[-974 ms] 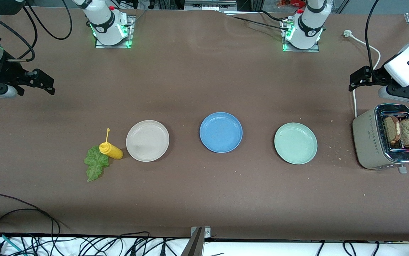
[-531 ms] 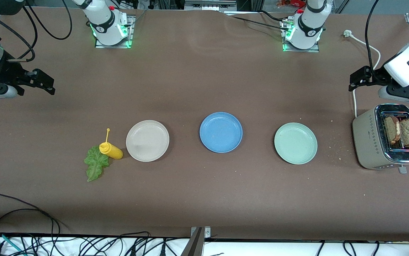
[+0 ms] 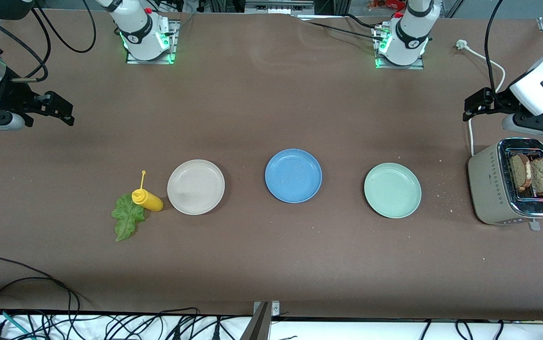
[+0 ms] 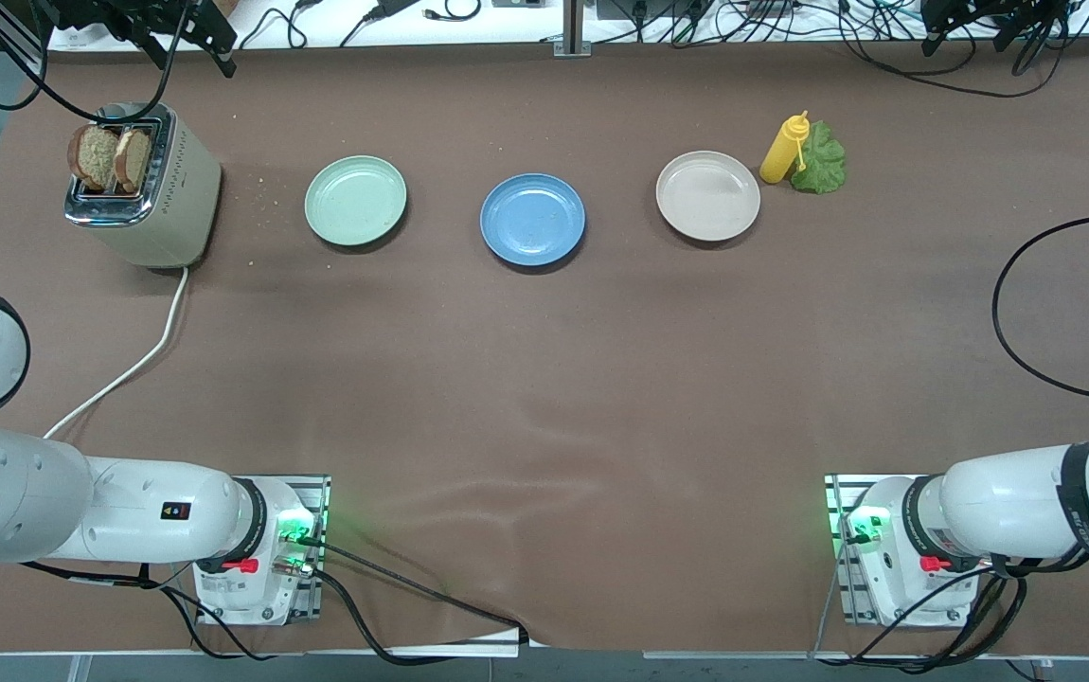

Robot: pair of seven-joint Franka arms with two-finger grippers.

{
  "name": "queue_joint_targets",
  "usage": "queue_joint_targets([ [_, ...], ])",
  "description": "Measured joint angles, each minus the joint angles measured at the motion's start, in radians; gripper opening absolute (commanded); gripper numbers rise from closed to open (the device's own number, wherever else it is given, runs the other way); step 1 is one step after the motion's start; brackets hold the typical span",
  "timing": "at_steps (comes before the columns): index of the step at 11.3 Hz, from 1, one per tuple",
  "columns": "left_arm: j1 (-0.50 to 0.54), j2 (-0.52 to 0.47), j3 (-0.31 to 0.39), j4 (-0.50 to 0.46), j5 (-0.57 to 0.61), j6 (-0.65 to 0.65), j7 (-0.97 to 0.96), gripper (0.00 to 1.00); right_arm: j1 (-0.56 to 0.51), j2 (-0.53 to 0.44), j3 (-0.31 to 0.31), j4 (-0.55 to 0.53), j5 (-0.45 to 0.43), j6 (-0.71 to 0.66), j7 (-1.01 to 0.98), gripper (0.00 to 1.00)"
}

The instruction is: Make sandwich in blue plate with both arms

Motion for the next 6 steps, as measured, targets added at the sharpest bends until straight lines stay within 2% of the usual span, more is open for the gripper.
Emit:
queue_joint_targets([
  [6,0.000,0.000,0.000,0.000,0.000,0.000,0.000,1.00,0.000,0.000,0.000,0.000,0.001,-0.012,0.000,1.00],
])
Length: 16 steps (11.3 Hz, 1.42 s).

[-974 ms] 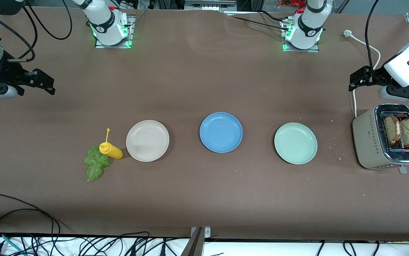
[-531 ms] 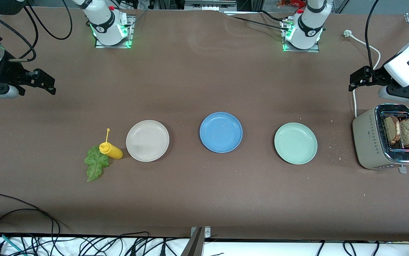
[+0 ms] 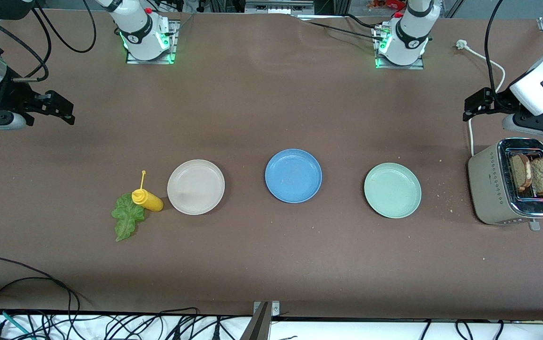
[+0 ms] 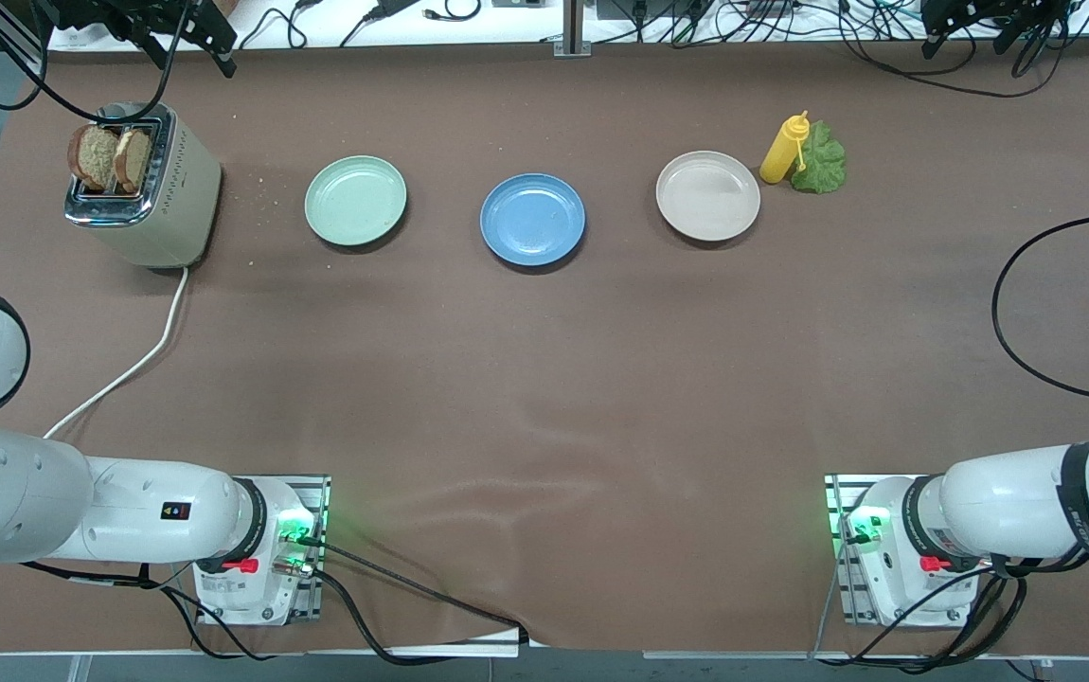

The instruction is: Make sandwich in blue plate with both arms

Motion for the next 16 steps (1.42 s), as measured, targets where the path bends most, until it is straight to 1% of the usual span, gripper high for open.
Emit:
queue_joint_targets([
  [5,0.000,0.002,0.001,0.000,0.002,0.000,0.000,1.00,0.000,0.000,-0.001,0.000,0.011,-0.001,0.000,1.00],
  [7,0.005,0.030,0.006,-0.002,0.083,0.012,0.000,1.00,-0.002,0.000,-0.004,0.000,0.011,-0.007,0.000,1.00],
  [8,0.018,0.055,0.011,-0.001,0.111,0.030,-0.001,1.00,-0.002,0.000,-0.004,0.000,0.011,-0.010,0.000,1.00],
  [11,0.131,0.129,0.020,-0.001,0.125,0.066,0.004,1.00,-0.002,0.000,-0.004,0.000,0.011,-0.013,0.000,1.00],
  [12,0.153,0.158,0.024,0.001,0.138,0.084,0.005,1.00,-0.002,0.000,-0.004,0.000,0.012,-0.014,0.000,1.00],
  [14,0.163,0.240,0.023,0.016,0.212,0.107,0.003,1.00,-0.002,0.000,-0.003,0.000,0.013,-0.015,0.000,1.00],
  [16,0.196,0.325,0.024,0.042,0.231,0.170,0.009,1.00,0.000,-0.001,0.000,0.001,0.025,-0.015,0.000,1.00],
])
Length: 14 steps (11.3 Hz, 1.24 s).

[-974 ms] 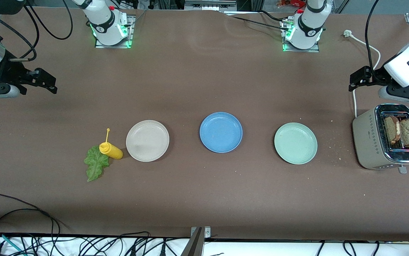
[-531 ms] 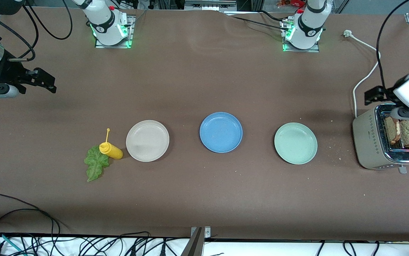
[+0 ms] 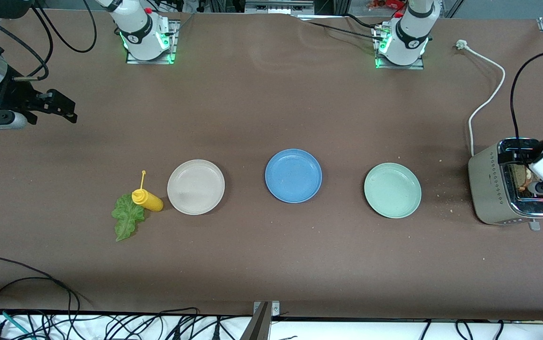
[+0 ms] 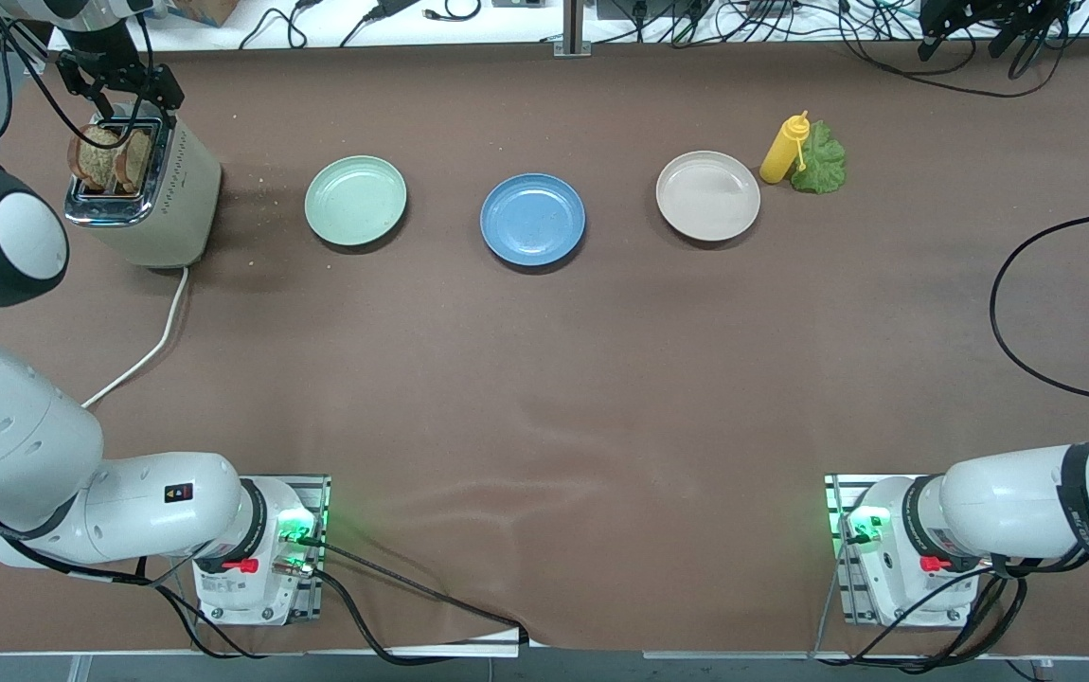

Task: Make sandwich in blue plate with both arms
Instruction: 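Lower the left gripper onto a bread slice in the toaster and grasp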

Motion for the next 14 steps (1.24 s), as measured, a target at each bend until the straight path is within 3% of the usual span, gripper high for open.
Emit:
queue_joint_targets([
  [3,0.052,0.054,0.001,0.014,0.006,0.041,0.061,1.00,0.000,-0.001,0.002,0.001,0.003,0.000,0.000,1.00],
  [4,0.071,0.065,0.001,0.014,0.006,0.045,0.068,0.85,0.000,-0.001,0.002,0.001,0.003,0.000,0.000,1.00],
  [5,0.087,0.079,0.001,0.015,0.006,0.047,0.074,0.58,0.000,-0.001,0.002,0.002,0.003,0.000,0.000,1.00],
  [6,0.096,0.091,0.001,0.015,0.006,0.048,0.076,0.23,0.000,-0.001,0.002,0.002,0.003,0.000,0.000,1.00],
  [7,0.097,0.099,0.001,0.015,0.006,0.048,0.076,0.00,0.000,-0.001,0.002,0.002,0.003,0.000,0.000,1.00],
  [14,0.104,0.110,0.001,0.029,0.032,0.030,0.129,0.00,-0.002,0.000,-0.001,0.002,0.003,-0.001,0.000,1.00],
])
